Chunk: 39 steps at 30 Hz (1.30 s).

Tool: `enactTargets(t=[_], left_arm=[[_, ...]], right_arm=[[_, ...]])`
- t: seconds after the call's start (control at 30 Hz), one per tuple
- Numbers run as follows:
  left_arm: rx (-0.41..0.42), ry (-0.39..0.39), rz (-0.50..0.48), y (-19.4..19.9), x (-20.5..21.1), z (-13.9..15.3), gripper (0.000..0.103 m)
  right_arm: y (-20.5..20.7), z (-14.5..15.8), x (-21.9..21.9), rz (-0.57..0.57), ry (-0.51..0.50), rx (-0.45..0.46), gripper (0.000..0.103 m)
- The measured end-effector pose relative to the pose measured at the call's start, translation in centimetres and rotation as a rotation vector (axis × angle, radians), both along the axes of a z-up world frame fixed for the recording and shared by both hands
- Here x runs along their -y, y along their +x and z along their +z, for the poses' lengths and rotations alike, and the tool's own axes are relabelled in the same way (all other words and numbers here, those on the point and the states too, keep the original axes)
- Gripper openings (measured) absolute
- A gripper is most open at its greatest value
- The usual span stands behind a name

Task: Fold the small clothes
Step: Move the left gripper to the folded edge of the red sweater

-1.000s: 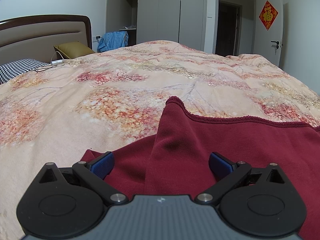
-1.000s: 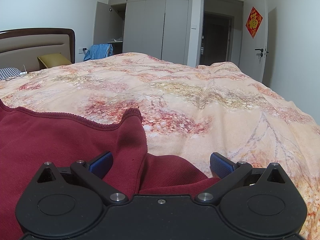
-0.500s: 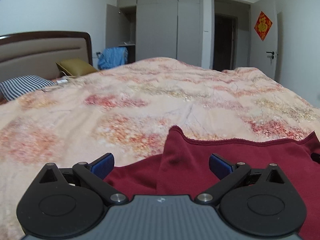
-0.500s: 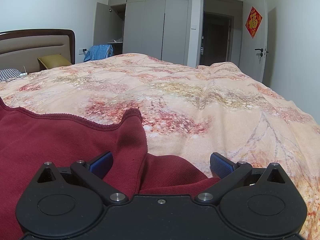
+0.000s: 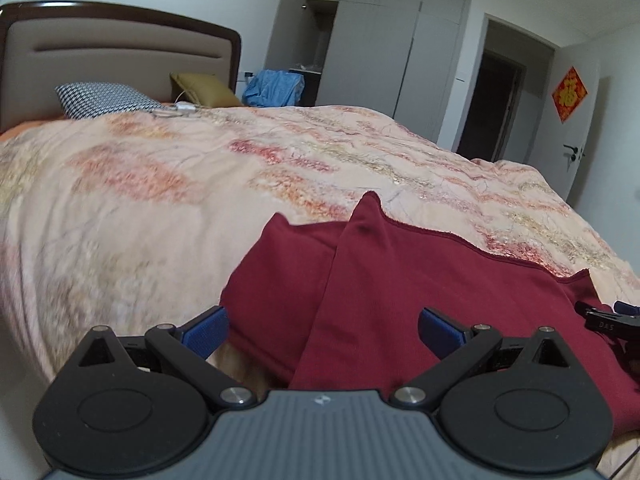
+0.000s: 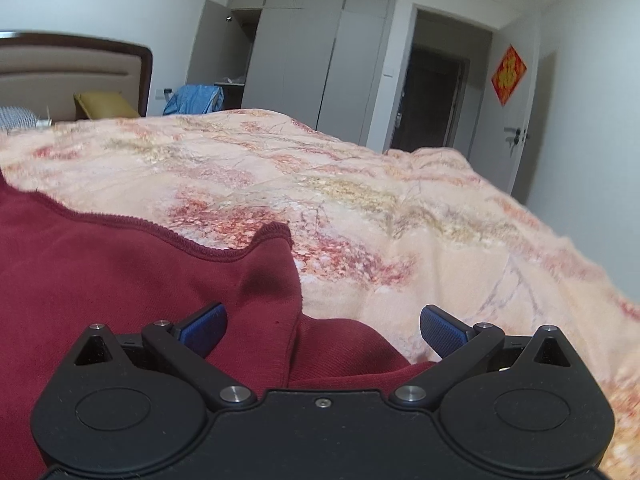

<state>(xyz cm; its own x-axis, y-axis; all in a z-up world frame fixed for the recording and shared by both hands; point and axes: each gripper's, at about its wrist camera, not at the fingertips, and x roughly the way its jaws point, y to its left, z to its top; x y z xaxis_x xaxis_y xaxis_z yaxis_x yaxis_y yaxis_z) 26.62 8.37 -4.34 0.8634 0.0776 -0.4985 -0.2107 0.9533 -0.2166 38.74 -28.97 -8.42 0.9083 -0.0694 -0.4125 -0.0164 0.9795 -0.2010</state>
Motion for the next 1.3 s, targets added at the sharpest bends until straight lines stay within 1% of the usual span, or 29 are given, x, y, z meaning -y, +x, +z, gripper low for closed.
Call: enactTargets(t=[0.07,0.13,0.2,0.23,0.3,0.37,0.47,0.53,0.7,0.8,0.87,1.0,1.07,1.2,1.3], left_arm=[[-0.006,-0.017,-0.015,-0.9,0.0,-0.3,0.103],[-0.021,-0.029,-0.029,-1.6,0.1,-0.7,0.103],[-0.015,-0.056,-0.039,-2.3,0.0,-0.9,0.103],[-0.013,-0.071,-0.046,-2.5,-0.2,-1.0,0.103],[-0.023,-0.097,-0.061,-2.7,-0.2,-1.3,0.103],[-0.026,-0.113,-0.078,-2.9,-0.2,-1.5,0.103],[-0.025,-0.143,-0.083,-3.5,-0.4,-1.9,0.103],[-0.029,-0.173,-0.081,-3.8,-0.6,-2.3,0.103],[-0.042,-0.225,-0.063,-4.7,-1.2,-2.9,0.103],[-0.039,-0.244,-0.058,-5.1,-1.6,-3.0,0.103],[-0.037,-0.248,-0.056,-5.5,-1.7,-3.0,0.103],[-0.037,-0.26,-0.053,-6.0,-2.0,-3.2,0.103],[-0.04,-0.267,-0.049,-6.2,-2.2,-3.4,0.103],[-0.047,-0.289,-0.042,-6.2,-2.4,-3.8,0.103],[-0.05,-0.296,-0.044,-6.1,-2.3,-4.0,0.103]], right_arm=[[-0.3,0.8,-0.1,0.031,-0.028,-0.017,0.102],[-1.0,1.8,-0.5,0.032,-0.081,-0.018,0.102],[-2.3,3.0,-0.9,0.008,-0.139,0.016,0.102],[-3.0,3.8,-1.0,-0.006,-0.147,0.028,0.102],[-4.5,5.4,-1.3,-0.01,-0.119,0.054,0.102],[-6.2,6.7,-2.0,0.014,-0.062,0.086,0.102],[-8.2,7.3,-3.9,0.067,0.0,0.106,0.102],[-9.3,6.9,-5.8,0.101,0.022,0.108,0.102],[-11.4,5.5,-10.8,0.173,0.035,0.101,0.102],[-12.2,4.6,-13.1,0.18,0.044,0.096,0.102],[-12.5,3.7,-14.2,0.171,0.031,0.088,0.102],[-12.9,1.9,-15.7,0.17,-0.004,0.069,0.102],[-13.1,0.9,-16.2,0.152,-0.026,0.077,0.102],[-13.7,-0.5,-16.3,0.119,0.002,0.111,0.102],[-14.3,-1.8,-16.1,0.109,0.025,0.163,0.102]])
